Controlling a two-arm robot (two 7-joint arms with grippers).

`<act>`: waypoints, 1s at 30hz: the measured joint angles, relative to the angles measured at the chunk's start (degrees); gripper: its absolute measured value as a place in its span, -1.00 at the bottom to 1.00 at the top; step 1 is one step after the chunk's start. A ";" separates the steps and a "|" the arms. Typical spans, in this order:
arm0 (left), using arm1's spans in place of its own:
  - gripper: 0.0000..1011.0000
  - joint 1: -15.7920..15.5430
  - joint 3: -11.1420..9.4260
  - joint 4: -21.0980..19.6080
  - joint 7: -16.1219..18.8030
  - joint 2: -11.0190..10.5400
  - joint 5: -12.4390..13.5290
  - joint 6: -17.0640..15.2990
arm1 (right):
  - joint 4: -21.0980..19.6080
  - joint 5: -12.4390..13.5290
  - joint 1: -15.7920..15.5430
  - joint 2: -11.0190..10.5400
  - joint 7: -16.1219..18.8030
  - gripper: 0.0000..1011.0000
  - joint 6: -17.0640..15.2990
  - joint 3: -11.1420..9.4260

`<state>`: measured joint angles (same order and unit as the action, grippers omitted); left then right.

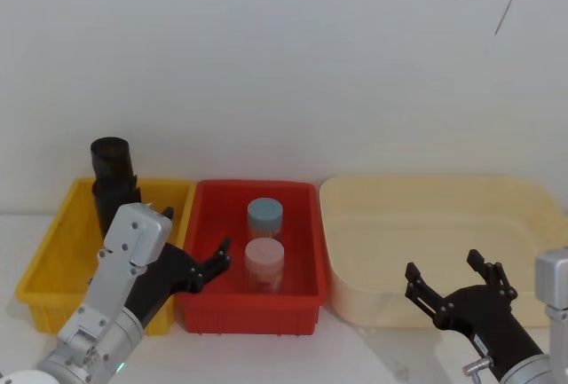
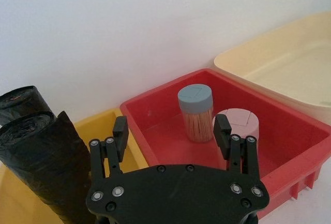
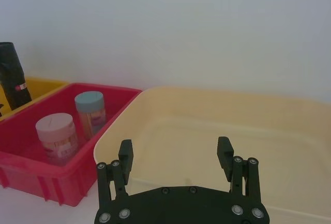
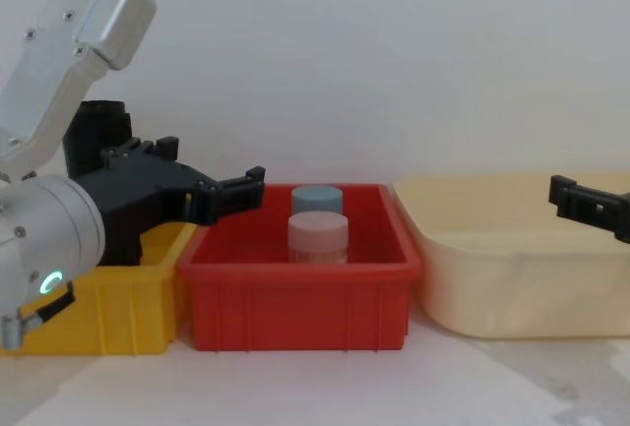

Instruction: Pick up the garbage bag with the one hand and transfer it to the other hand.

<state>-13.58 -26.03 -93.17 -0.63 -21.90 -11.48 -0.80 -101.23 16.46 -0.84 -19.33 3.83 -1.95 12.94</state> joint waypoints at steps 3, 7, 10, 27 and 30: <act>0.98 0.00 0.00 0.00 0.00 0.00 0.00 0.00 | 0.00 0.00 0.00 0.00 0.00 0.98 0.00 0.00; 0.98 0.00 0.00 0.00 0.00 0.00 0.00 0.01 | 0.00 0.00 0.00 0.00 0.00 0.98 0.00 0.00; 0.98 0.00 0.00 0.00 0.00 0.00 0.00 0.01 | 0.00 0.00 0.00 0.00 0.00 0.98 0.00 0.00; 0.98 0.00 0.01 0.00 0.00 0.00 0.00 0.01 | 0.00 0.00 0.00 0.00 0.00 0.98 0.00 0.00; 0.98 0.00 0.01 -0.01 0.00 0.00 0.00 0.01 | 0.00 0.00 0.00 0.00 0.00 0.98 0.00 0.00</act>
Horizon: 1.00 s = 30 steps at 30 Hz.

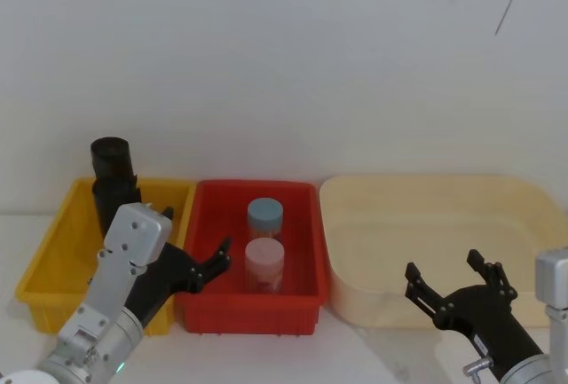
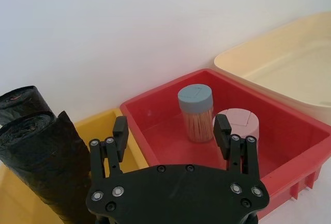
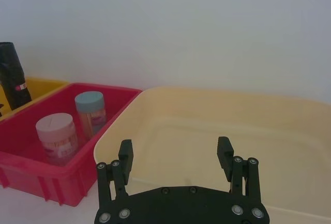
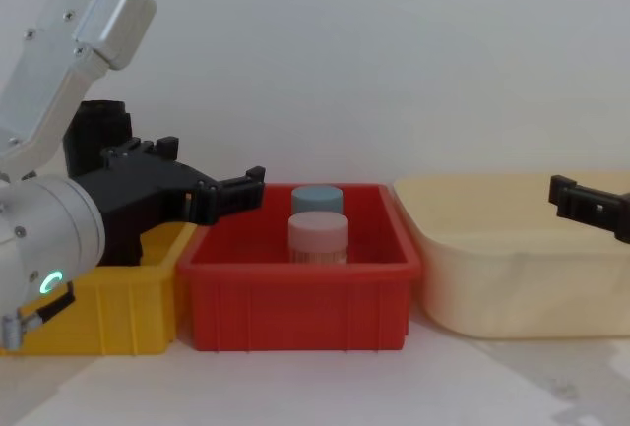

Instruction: Pick up the garbage bag with the one hand and transfer it to the other hand.

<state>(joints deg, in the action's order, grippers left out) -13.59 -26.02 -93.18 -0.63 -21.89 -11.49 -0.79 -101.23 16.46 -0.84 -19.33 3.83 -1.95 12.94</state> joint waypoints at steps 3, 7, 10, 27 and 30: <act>0.98 0.00 0.00 0.00 0.00 0.00 0.00 0.00 | 0.00 0.00 0.00 0.00 0.00 0.98 0.00 0.00; 0.98 -0.01 0.01 0.00 -0.02 0.01 0.01 0.00 | 0.00 0.00 0.00 0.01 0.00 0.98 -0.02 -0.01; 0.98 -0.22 0.00 -0.31 -0.22 0.00 0.11 -0.11 | -0.06 0.03 0.06 -0.01 0.20 0.98 -0.18 -0.03; 0.98 -0.31 4.42 -11.42 -2.36 -4.75 -0.57 -8.46 | -3.32 3.42 4.92 1.21 4.68 0.98 -6.48 1.83; 0.98 0.77 6.30 -13.30 -2.75 -6.14 -1.36 -9.60 | -3.39 3.75 6.80 1.96 5.47 0.98 -8.28 3.13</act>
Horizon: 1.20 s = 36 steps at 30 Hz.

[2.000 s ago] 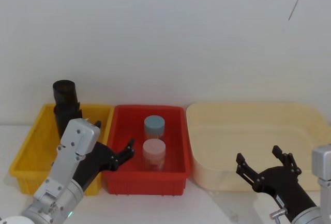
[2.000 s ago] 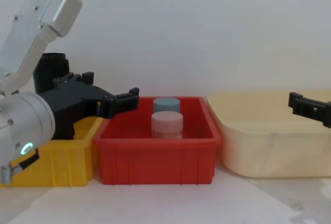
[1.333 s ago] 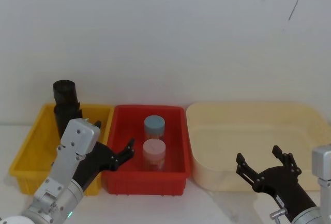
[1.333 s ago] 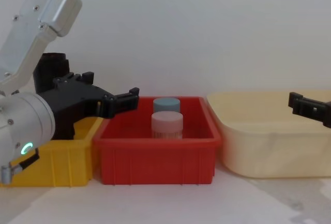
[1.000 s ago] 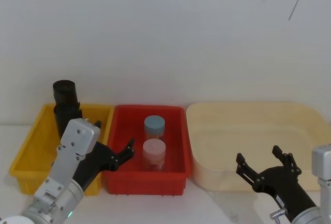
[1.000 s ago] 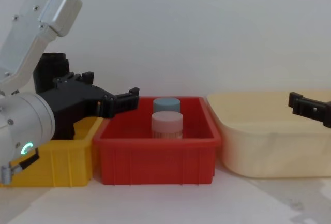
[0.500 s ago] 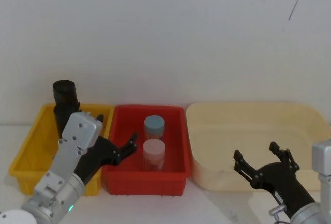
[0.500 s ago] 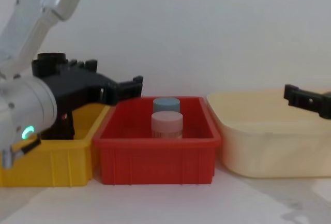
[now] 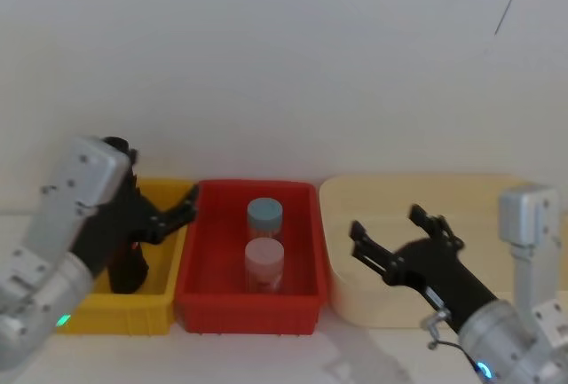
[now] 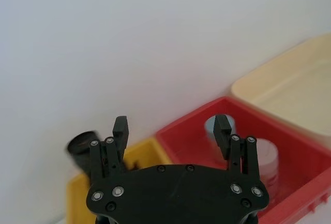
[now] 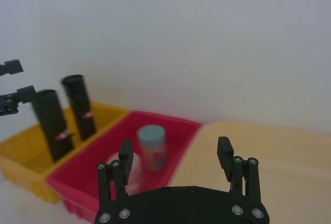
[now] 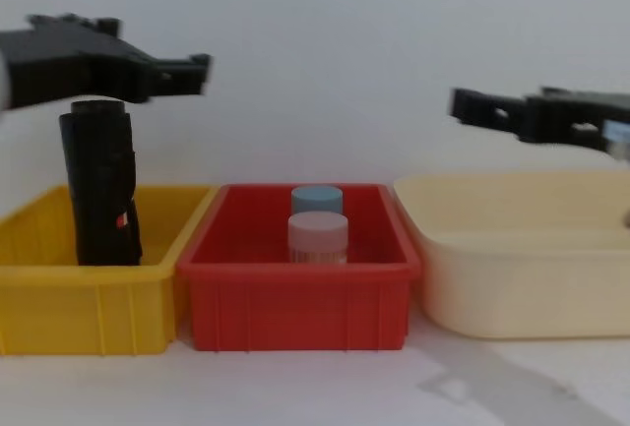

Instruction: Pick up the garbage bag with the one hand and transfer it to the other hand.

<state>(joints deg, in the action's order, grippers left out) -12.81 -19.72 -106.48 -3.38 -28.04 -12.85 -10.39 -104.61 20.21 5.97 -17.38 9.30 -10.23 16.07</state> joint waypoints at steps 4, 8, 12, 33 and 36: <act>0.98 2.38 3.47 -2.45 -0.78 -2.38 -1.37 -1.13 | 0.55 0.05 2.52 1.05 0.92 0.98 -2.15 1.95; 0.98 5.69 8.15 -4.18 -2.11 -5.01 -3.43 -1.57 | 2.16 -0.35 6.14 2.82 1.90 0.98 -4.52 4.74; 0.98 8.26 12.09 -4.42 -3.64 -6.83 -5.39 -1.44 | 3.92 -1.06 8.88 4.22 2.51 0.98 -6.16 6.80; 0.98 6.07 15.91 5.25 -13.50 -6.62 -13.18 3.48 | 10.43 -4.10 15.83 8.10 3.12 0.98 -12.09 12.13; 0.98 5.02 15.33 7.11 -14.67 -6.07 -13.87 4.04 | 10.89 -4.26 16.32 8.39 3.36 0.98 -12.51 12.34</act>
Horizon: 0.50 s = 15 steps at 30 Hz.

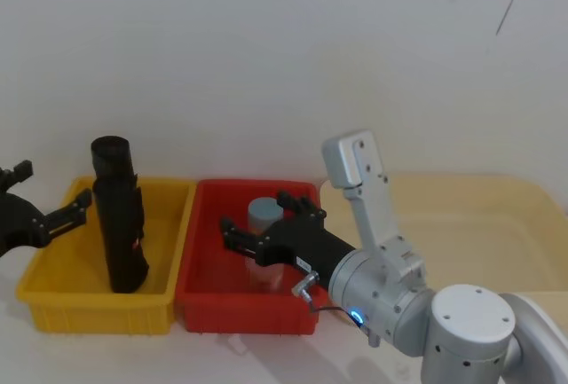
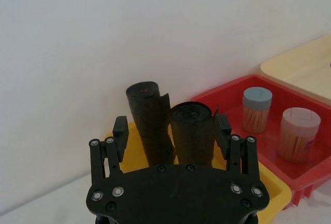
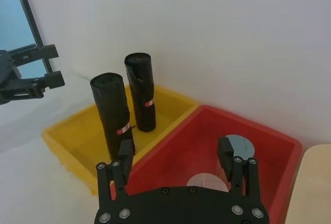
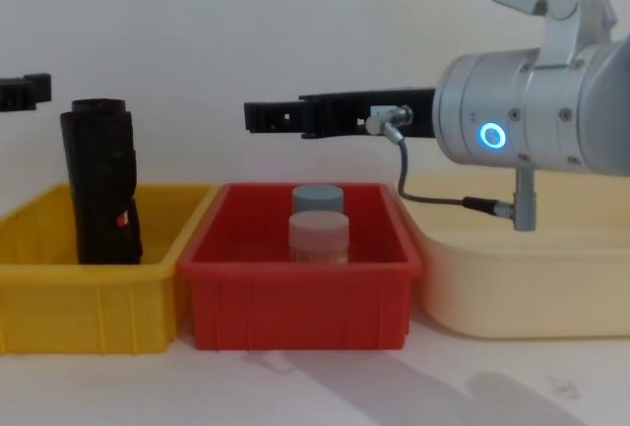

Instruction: Pick up the garbage bag with the one hand and transfer it to the other hand.

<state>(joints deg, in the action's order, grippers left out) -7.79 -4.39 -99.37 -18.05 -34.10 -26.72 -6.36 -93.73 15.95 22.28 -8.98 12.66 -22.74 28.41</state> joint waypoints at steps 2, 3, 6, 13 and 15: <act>0.98 -0.42 -0.23 0.74 -0.38 0.22 -0.29 0.15 | 0.42 -0.13 0.37 0.22 0.20 0.98 -0.31 0.17; 0.98 -0.91 -0.53 1.69 -0.90 0.50 -0.72 0.29 | 0.55 -0.16 0.48 0.29 0.26 0.98 -0.40 0.21; 0.98 -1.64 -0.92 3.11 -1.63 0.94 -1.50 0.33 | 1.09 -0.29 0.93 0.55 0.55 0.98 -0.76 0.36; 0.98 -3.18 -1.74 6.42 -3.00 1.93 -3.23 0.32 | 2.33 -0.58 1.93 1.13 1.24 0.98 -1.35 0.68; 0.98 -3.67 -1.96 7.44 -3.38 2.27 -3.81 0.29 | 2.71 -0.65 2.19 1.29 1.47 0.98 -1.49 0.74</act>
<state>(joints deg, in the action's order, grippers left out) -11.47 -6.36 -91.93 -21.43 -31.83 -30.53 -6.07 -91.02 15.30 24.47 -7.70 14.13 -24.24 29.15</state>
